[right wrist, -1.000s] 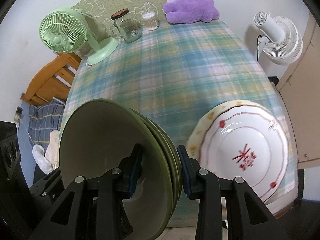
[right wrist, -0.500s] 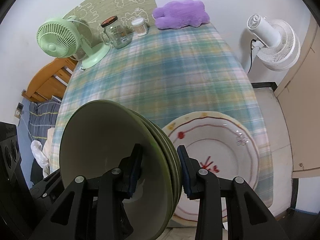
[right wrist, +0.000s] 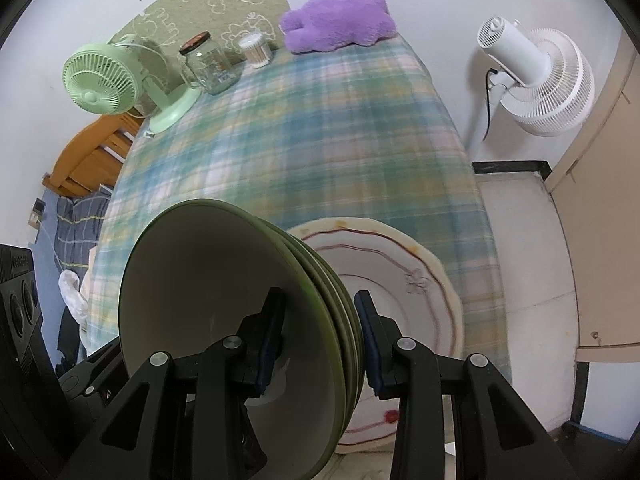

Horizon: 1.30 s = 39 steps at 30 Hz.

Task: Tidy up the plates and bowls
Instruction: 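Lift the nested bowls with both grippers and carry them over the plates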

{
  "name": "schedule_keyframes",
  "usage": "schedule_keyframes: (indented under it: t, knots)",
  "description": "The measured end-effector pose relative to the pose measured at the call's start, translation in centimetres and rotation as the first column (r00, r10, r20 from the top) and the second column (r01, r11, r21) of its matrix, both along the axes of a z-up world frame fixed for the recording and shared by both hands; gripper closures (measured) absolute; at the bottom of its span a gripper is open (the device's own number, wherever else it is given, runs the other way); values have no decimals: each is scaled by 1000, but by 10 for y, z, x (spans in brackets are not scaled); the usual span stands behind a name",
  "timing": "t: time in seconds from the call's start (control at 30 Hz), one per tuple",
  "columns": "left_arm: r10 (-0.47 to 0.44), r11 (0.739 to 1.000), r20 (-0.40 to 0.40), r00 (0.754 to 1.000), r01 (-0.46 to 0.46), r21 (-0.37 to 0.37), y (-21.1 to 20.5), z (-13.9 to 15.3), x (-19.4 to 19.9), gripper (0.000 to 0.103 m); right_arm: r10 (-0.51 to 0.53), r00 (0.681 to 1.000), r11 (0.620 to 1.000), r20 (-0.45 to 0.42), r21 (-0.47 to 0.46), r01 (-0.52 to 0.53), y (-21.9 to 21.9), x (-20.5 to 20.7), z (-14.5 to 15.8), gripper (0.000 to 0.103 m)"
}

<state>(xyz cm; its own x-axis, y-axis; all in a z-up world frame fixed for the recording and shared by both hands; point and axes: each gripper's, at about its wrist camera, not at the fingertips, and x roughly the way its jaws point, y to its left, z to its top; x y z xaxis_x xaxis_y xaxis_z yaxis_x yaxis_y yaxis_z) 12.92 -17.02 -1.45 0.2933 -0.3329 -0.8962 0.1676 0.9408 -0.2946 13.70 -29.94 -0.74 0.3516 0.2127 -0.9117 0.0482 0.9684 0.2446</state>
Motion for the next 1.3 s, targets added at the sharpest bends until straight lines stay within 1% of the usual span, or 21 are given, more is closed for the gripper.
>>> schedule_keyframes:
  t: [0.37,0.67,0.73,0.93,1.13,1.3]
  knots:
    - [-15,1000,-66,998,14,-14,-26,-21,1,37,-12,998,1000,-64,-19,11,-28,-2,-18,64]
    - [-14,1000,-122,992,13,-9,-25,-40,9,37,-9,992,1000,-126,-24,6,-28,8,-35,64]
    - [-22,1000,-116,993,22,-2,-27,-40,11,37,-8,990,999,-138,-33,3,-28,10,-37,65]
    - [-36,999,-116,993,38,15,-30,-43,19,37,-14,990,1000,-139,-29,10,-31,15,-39,65]
    - [-40,999,-111,993,44,28,-31,-41,16,36,-14,991,1000,-136,-29,10,-31,15,-40,64]
    - [-51,995,-81,995,58,86,-37,-38,11,33,5,994,999,-113,-36,-10,-29,11,-39,62]
